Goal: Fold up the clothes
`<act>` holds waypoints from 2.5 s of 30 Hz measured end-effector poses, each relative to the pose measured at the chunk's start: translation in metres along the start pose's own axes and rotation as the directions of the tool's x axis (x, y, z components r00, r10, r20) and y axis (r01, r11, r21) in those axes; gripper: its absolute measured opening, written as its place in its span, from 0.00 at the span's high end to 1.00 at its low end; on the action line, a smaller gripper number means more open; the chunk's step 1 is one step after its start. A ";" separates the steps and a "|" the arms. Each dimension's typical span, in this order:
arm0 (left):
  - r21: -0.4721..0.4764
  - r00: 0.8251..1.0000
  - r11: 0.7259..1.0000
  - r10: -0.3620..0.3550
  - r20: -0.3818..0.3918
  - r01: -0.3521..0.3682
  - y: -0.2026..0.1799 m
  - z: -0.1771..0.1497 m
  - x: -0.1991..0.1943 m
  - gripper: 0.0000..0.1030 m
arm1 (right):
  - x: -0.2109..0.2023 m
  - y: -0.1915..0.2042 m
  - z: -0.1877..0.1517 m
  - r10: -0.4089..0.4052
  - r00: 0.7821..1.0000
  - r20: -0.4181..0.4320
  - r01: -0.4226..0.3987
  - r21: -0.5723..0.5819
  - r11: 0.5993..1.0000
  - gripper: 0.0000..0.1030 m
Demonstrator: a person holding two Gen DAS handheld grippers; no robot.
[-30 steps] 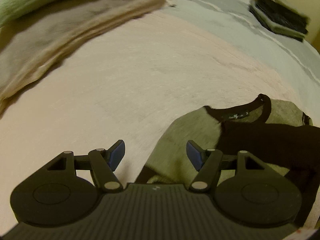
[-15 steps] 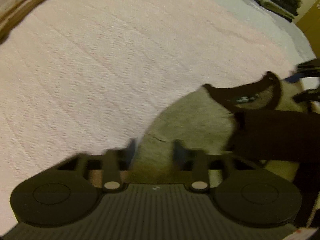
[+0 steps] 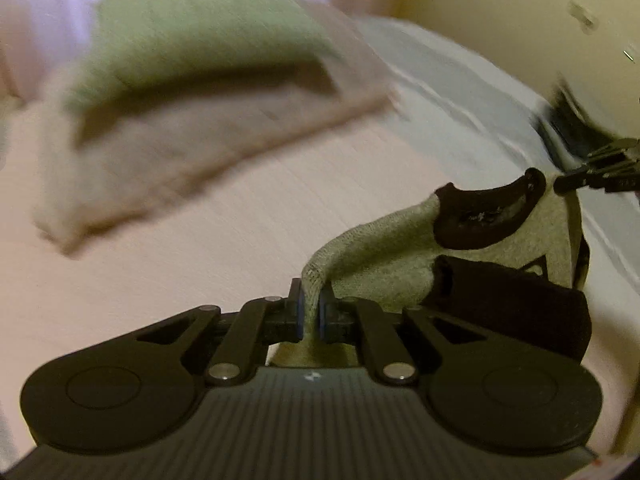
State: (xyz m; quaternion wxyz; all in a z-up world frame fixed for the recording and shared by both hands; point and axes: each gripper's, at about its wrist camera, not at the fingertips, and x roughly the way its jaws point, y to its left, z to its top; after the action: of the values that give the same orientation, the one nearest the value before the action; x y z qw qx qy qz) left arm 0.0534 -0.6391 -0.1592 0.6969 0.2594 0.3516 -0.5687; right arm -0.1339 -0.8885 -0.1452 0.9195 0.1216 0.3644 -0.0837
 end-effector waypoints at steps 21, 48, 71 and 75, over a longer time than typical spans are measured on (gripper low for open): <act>-0.218 0.986 0.976 -0.015 -0.165 -0.021 0.027 -0.137 0.004 0.64 | 0.096 0.147 -0.134 0.119 0.951 -0.285 -0.083 0.138 0.987 0.56; -0.037 0.905 0.920 -0.390 -0.170 0.389 -0.146 -0.183 -0.015 0.88 | 0.057 0.079 -0.114 -0.233 0.966 -0.112 0.220 -0.118 0.968 1.00; -0.115 0.953 0.991 -0.098 -0.287 0.067 -0.139 -0.251 -0.076 0.66 | -0.044 0.163 -0.276 0.009 0.968 -0.249 0.091 0.386 0.918 0.39; -0.285 0.953 0.957 -0.039 -0.299 -0.050 -0.084 -0.283 -0.094 0.56 | -0.028 0.185 -0.299 0.037 0.958 -0.286 0.092 0.426 0.900 0.38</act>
State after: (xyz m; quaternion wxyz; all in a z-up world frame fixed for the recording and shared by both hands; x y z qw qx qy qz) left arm -0.0934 -0.3850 -0.2574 0.6669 0.2393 0.5327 -0.4628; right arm -0.3039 -0.6245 -0.3065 0.8051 0.3294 0.4675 -0.1576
